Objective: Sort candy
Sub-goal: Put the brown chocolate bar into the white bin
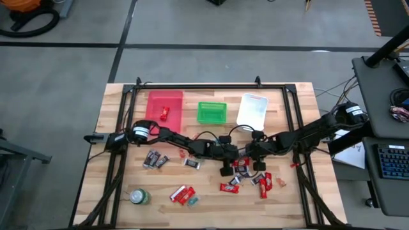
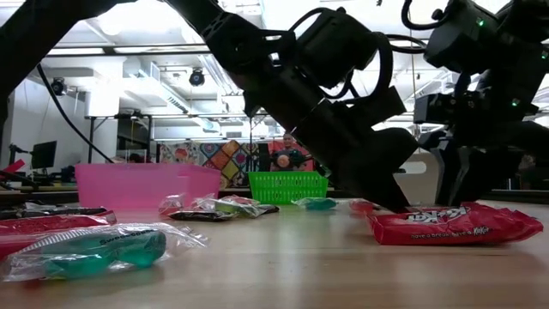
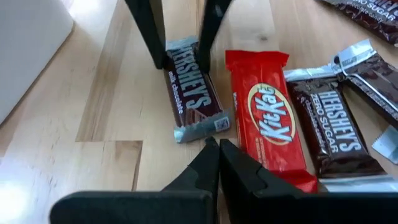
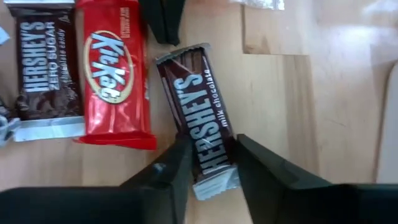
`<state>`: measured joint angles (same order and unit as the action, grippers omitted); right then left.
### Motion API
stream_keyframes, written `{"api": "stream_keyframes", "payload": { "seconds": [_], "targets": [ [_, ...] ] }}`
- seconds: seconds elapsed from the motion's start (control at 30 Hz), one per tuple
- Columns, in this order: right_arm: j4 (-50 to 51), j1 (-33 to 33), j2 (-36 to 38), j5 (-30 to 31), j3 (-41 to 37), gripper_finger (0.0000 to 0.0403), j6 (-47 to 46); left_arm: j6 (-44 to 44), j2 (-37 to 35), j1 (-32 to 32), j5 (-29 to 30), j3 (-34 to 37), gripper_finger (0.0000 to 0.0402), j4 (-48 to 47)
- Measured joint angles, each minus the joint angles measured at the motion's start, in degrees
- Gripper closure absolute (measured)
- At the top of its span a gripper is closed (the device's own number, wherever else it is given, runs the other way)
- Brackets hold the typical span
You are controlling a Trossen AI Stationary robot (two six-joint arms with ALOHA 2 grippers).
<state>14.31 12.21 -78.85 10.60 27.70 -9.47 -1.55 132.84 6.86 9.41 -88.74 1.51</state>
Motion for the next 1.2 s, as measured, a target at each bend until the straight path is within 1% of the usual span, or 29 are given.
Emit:
{"api": "stream_keyframes", "payload": {
  "seconds": [0.17,0.23,0.37,0.57,0.67,0.9,1.0,1.1,1.2],
  "targets": [
    [-0.1,0.0,0.2,-0.7,0.0,0.0376,-0.2,0.0,-1.3,0.1,0.0,0.1,0.0402,-2.7],
    [-0.2,0.0,0.5,-0.8,0.0,0.0389,-0.3,0.0,-2.2,0.2,0.0,0.2,0.0402,-4.2],
    [-0.5,0.0,1.9,-0.8,0.0,0.0393,-1.5,0.0,-4.2,0.5,0.0,0.2,0.0402,-5.7],
    [-0.5,0.0,6.9,-0.4,-0.2,0.0394,-3.3,0.4,-7.2,1.4,0.0,0.8,0.0402,-7.1],
    [-0.9,0.0,9.6,-0.1,-0.3,0.0395,-3.9,2.1,-9.2,1.9,0.0,1.3,0.0402,-6.9],
    [-1.0,0.6,14.0,-0.1,-0.7,0.0395,-9.0,4.1,-12.1,2.2,0.0,2.4,0.0402,-7.0],
    [-1.0,1.2,15.2,-0.4,-0.7,0.0395,-14.5,4.7,-12.4,2.2,0.0,2.4,0.0402,-6.8],
    [0.8,1.1,16.4,-2.1,-0.7,0.0395,-25.8,5.3,-11.7,2.2,0.0,2.4,0.0402,-5.5],
    [3.3,1.2,17.9,-4.6,-0.7,0.0394,-36.9,4.5,-9.4,2.2,0.0,2.4,0.0402,-0.2]
  ]
}}
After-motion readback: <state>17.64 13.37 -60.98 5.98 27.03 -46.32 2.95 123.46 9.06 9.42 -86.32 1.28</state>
